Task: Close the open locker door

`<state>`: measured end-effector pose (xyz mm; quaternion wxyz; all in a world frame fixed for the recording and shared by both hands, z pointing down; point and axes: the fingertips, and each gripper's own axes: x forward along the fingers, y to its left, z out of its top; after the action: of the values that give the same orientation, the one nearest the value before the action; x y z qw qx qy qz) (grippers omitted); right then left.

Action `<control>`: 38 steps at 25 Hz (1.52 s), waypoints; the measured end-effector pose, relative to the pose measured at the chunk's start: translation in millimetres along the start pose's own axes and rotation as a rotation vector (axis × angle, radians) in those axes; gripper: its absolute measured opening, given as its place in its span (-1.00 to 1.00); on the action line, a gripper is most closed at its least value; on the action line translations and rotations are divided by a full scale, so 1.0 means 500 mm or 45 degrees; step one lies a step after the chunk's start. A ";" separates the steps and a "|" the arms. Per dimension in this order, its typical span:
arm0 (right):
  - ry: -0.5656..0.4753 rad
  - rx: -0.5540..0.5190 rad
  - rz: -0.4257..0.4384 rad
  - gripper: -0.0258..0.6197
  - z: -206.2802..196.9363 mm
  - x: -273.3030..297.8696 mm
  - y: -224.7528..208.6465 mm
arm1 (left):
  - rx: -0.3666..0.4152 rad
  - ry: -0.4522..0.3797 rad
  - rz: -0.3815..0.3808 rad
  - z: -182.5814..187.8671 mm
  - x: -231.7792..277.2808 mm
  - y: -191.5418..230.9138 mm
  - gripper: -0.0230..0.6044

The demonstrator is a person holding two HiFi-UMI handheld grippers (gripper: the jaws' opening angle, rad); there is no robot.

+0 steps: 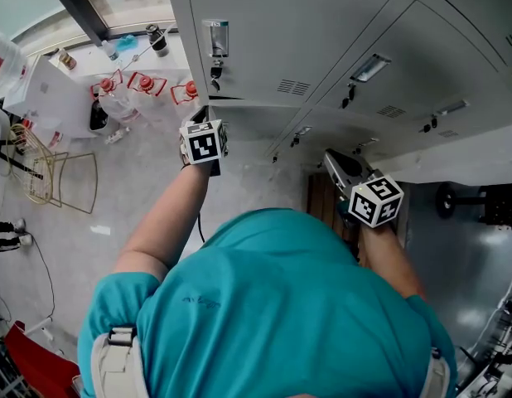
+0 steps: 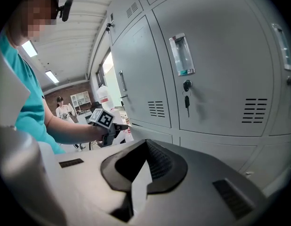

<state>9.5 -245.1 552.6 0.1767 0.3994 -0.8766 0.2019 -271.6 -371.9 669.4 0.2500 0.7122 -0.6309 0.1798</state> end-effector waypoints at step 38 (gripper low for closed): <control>-0.018 0.055 -0.070 -0.92 -0.005 -0.033 -0.045 | 0.000 0.087 -0.059 -0.026 0.095 -0.031 -0.90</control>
<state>37.7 -247.0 551.6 0.1672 0.4285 -0.8620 0.2129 -249.0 -401.7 705.3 0.2753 0.7200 -0.6054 0.1980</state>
